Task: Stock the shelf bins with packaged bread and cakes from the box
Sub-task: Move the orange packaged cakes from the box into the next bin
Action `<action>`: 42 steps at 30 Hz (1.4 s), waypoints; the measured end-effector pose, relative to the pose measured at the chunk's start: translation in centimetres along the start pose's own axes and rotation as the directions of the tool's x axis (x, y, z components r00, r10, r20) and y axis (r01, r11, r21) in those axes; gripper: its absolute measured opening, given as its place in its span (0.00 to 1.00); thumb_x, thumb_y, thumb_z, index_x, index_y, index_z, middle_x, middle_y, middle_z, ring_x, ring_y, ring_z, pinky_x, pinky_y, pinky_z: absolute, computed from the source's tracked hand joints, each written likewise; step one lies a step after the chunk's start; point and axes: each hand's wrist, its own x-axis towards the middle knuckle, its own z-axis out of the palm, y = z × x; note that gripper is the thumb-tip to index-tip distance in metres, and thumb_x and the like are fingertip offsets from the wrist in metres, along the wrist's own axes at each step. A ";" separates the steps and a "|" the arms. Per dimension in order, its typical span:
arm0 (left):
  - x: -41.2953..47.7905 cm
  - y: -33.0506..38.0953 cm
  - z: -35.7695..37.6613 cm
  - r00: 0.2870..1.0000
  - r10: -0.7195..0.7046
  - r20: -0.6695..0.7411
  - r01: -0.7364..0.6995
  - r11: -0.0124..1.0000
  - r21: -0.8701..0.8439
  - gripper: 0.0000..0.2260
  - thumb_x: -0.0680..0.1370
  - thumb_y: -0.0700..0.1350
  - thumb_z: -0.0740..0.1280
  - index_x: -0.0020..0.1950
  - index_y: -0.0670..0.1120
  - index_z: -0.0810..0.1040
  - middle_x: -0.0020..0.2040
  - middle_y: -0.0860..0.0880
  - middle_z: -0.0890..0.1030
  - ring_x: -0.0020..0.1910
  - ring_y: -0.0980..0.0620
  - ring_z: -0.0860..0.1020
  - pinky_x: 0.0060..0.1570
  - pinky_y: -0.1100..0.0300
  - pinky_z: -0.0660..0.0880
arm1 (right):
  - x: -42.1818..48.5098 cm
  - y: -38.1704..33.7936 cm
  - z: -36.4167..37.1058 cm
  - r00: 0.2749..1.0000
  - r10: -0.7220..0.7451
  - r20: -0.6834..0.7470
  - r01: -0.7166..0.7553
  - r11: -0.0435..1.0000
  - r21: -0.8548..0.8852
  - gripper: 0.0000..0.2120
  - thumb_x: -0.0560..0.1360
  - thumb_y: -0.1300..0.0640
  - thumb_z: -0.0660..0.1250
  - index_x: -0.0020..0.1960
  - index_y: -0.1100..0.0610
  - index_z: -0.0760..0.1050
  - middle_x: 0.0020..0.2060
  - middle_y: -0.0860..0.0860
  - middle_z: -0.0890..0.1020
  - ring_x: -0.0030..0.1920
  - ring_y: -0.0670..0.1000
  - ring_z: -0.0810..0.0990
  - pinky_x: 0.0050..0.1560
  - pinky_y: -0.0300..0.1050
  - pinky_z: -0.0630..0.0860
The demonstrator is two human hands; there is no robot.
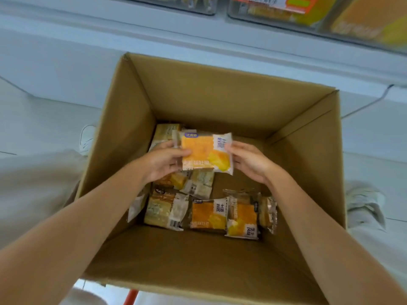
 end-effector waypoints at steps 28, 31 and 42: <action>-3.3 1.7 4.6 0.971 0.236 0.023 -0.230 0.961 -0.151 0.35 0.72 0.73 0.59 0.71 0.52 0.72 0.63 0.45 0.81 0.60 0.46 0.81 0.58 0.42 0.76 | -5.0 -5.1 7.7 0.970 -0.234 0.062 0.237 0.867 -0.439 0.19 0.82 0.42 0.53 0.65 0.48 0.75 0.64 0.44 0.76 0.65 0.44 0.73 0.67 0.42 0.66; -4.9 3.0 4.4 0.960 0.278 -0.037 -0.279 0.937 -0.211 0.24 0.77 0.50 0.71 0.70 0.45 0.71 0.61 0.39 0.81 0.56 0.41 0.83 0.50 0.45 0.81 | -6.5 -6.4 6.3 0.941 -0.335 -0.057 0.302 0.902 -0.309 0.16 0.81 0.54 0.61 0.68 0.52 0.74 0.67 0.49 0.76 0.64 0.47 0.75 0.63 0.40 0.71; -13.7 8.4 7.4 0.896 0.390 0.212 -0.374 0.921 -0.111 0.11 0.82 0.41 0.60 0.64 0.46 0.73 0.61 0.40 0.79 0.57 0.40 0.81 0.51 0.45 0.81 | -12.1 -11.8 5.5 0.925 -0.324 -0.198 0.289 0.939 -0.186 0.21 0.73 0.51 0.72 0.64 0.56 0.75 0.55 0.52 0.84 0.57 0.52 0.82 0.65 0.55 0.74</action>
